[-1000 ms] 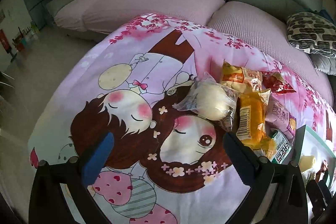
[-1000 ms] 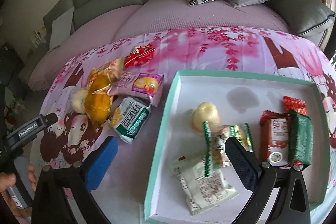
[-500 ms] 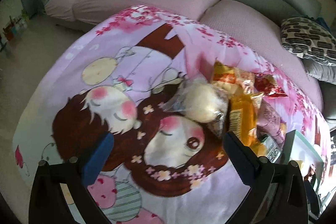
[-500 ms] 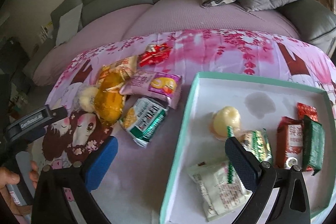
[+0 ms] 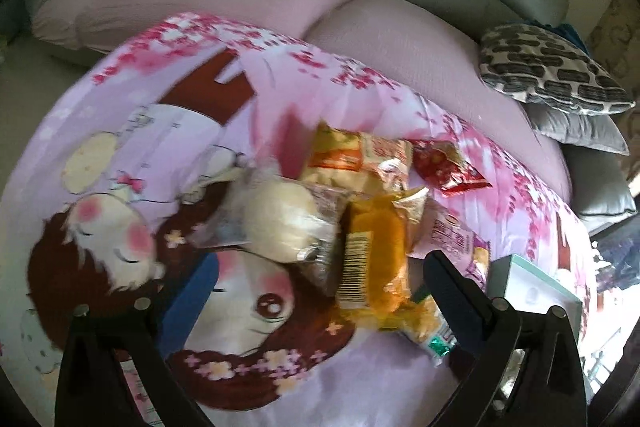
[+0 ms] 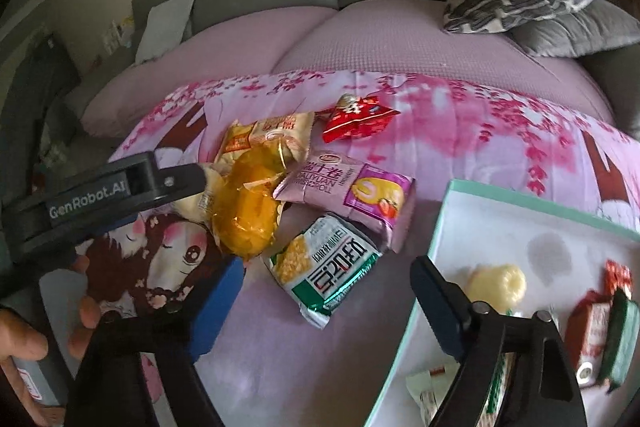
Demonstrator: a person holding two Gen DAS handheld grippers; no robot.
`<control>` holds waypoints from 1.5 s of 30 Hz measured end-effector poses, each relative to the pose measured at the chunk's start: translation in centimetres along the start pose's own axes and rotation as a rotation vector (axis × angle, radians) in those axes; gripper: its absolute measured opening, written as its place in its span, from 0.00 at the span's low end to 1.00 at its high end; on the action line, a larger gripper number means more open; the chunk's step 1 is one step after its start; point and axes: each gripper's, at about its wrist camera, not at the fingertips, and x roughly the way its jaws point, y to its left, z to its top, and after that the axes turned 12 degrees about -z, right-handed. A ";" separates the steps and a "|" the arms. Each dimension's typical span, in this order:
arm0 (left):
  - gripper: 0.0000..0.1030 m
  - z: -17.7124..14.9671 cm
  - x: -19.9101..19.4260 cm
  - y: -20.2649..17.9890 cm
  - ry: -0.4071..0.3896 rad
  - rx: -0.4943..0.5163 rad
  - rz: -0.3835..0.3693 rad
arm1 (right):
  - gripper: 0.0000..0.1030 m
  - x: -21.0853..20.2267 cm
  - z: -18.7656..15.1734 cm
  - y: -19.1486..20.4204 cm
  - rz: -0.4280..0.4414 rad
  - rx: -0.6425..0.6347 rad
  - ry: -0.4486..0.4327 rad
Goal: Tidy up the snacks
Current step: 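Move both tools back over the snack pile, then grasp the yellow barcode cake pack with the left tool while the right tool grasps the green corn snack bag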
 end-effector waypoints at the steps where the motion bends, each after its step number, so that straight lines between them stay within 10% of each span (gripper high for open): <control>1: 0.94 0.0 0.4 -0.1 0.007 0.000 -0.011 | 0.83 0.3 0.0 0.2 0.000 -0.015 0.002; 22: 0.51 -0.6 3.7 -0.6 0.158 -0.020 -0.075 | 0.82 4.8 -0.2 1.5 0.028 -0.122 0.077; 45: 0.51 -1.4 4.2 1.3 0.216 -0.098 -0.035 | 0.82 5.3 -0.9 2.8 -0.047 -0.173 0.052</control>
